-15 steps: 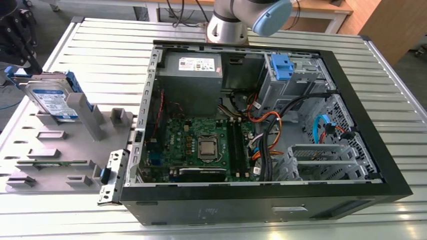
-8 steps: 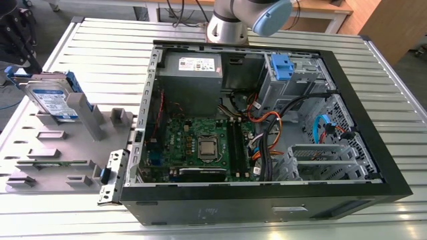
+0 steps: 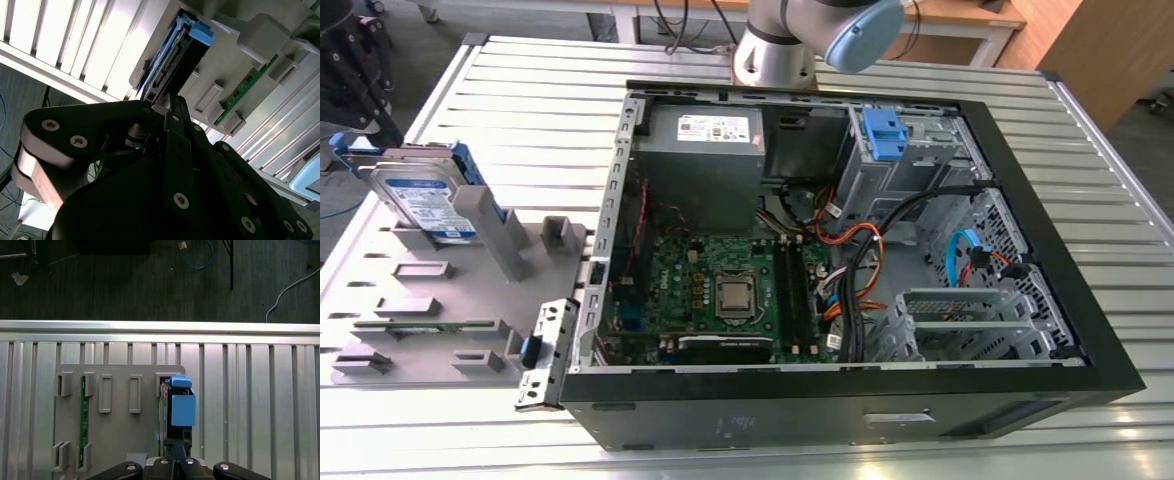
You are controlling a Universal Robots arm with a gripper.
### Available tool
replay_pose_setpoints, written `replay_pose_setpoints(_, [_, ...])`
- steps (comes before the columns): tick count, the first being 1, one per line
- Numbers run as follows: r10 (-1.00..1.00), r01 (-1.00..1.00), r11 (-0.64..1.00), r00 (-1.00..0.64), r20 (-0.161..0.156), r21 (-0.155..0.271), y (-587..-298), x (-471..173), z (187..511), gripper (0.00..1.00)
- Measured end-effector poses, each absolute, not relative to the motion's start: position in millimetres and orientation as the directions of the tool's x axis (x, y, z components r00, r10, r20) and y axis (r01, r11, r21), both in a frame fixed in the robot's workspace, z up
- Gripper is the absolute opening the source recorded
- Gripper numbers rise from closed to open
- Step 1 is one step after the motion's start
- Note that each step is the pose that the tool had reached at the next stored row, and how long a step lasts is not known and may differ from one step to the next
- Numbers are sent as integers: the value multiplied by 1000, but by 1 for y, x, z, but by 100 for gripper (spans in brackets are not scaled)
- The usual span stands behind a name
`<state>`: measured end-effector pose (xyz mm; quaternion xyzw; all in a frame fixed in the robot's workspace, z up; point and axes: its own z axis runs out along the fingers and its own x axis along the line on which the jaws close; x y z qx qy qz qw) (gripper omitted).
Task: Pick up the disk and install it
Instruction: 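Pick up the disk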
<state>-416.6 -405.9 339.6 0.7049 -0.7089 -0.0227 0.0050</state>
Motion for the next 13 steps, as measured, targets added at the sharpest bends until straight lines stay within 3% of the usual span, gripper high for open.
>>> replay_pose_setpoints(13, [-999,-999,27,-28,-25,39,-404,-416,337,11])
